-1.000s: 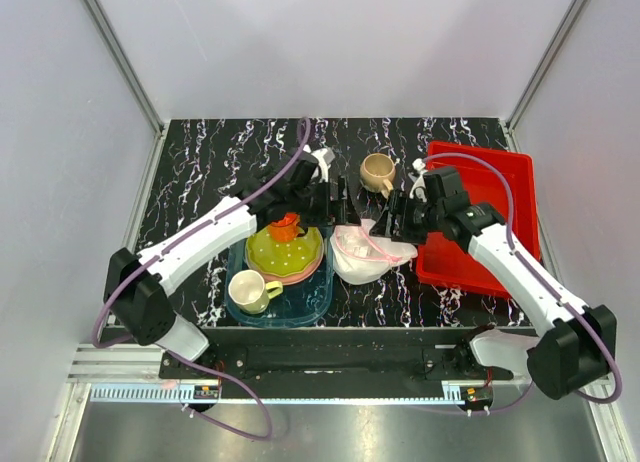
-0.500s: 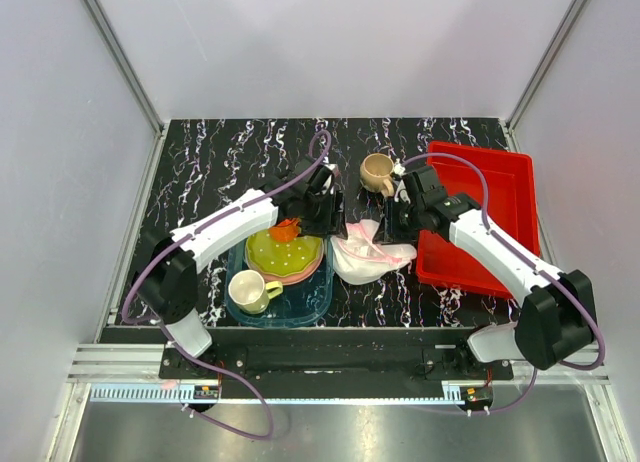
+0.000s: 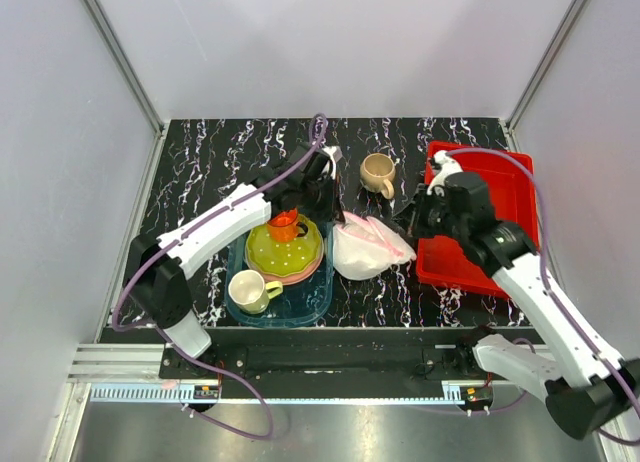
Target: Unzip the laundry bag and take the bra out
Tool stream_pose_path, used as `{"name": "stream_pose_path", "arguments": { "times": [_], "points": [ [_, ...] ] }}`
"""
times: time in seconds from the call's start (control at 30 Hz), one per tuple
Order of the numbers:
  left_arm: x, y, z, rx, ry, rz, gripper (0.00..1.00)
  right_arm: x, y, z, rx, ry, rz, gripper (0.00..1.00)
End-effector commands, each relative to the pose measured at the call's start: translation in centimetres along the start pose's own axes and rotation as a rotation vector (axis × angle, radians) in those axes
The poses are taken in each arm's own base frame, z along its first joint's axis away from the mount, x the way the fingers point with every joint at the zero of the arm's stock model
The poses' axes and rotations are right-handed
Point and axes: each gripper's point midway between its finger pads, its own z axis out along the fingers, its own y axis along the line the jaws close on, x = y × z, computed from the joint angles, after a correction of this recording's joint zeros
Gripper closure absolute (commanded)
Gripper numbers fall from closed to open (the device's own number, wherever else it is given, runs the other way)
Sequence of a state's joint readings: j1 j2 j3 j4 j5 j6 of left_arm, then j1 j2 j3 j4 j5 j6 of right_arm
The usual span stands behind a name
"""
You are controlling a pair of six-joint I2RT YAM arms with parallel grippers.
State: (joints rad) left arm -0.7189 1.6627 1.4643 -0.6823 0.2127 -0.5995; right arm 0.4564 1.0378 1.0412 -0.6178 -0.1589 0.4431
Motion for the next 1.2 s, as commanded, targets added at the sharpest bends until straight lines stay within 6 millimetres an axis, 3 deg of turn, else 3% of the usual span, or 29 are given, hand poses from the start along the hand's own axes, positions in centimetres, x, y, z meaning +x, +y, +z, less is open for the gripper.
{"name": "stream_pose_path", "arguments": {
  "times": [0.0,0.03,0.1,0.3,0.4,0.43,0.53,0.67,0.77,0.9,0.93,1.0,1.17],
  "points": [
    [-3.9,-5.8,-5.9,0.191,-0.176,0.077,1.00,-1.3,1.6,-1.7,-0.071,-0.095,0.023,1.00],
    [-3.7,-5.9,-6.0,0.194,-0.174,0.077,1.00,-1.0,1.8,-1.5,-0.082,-0.077,0.025,0.99],
    [-3.0,-5.7,-5.8,0.196,-0.155,0.073,1.00,-0.3,2.5,-0.8,-0.121,-0.021,0.037,0.78],
    [0.8,-3.1,-3.1,0.150,-0.062,0.011,1.00,0.9,4.6,2.9,-0.209,0.060,0.062,0.75],
    [2.0,-2.3,-2.1,0.154,-0.041,-0.020,1.00,3.2,3.4,6.0,-0.206,0.124,0.076,0.75],
    [2.2,-2.3,-1.8,0.157,-0.032,-0.026,1.00,4.9,2.4,7.6,-0.179,0.185,0.087,0.75],
    [2.9,-1.9,-1.1,0.148,-0.012,-0.035,1.00,7.8,-0.1,9.3,-0.091,0.285,0.103,0.73],
    [3.3,-1.5,-0.3,0.138,0.004,-0.043,1.00,9.3,-2.8,9.2,0.049,0.296,0.146,0.55],
    [3.3,-1.5,-0.1,0.143,0.008,-0.045,1.00,8.8,-3.8,8.1,0.115,0.247,0.156,0.52],
    [3.7,-1.5,0.5,0.151,0.023,-0.052,1.00,7.9,-2.5,7.1,0.045,0.196,0.157,0.42],
    [4.0,-1.4,0.7,0.152,0.030,-0.054,1.00,7.8,-2.0,6.9,0.017,0.188,0.166,0.31],
    [4.1,-1.4,0.9,0.154,0.037,-0.055,1.00,7.4,-0.6,6.9,-0.049,0.188,0.176,0.24],
    [4.1,-1.5,1.1,0.155,0.041,-0.055,1.00,8.5,1.0,8.9,-0.094,0.268,0.178,0.24]
  ]
}}
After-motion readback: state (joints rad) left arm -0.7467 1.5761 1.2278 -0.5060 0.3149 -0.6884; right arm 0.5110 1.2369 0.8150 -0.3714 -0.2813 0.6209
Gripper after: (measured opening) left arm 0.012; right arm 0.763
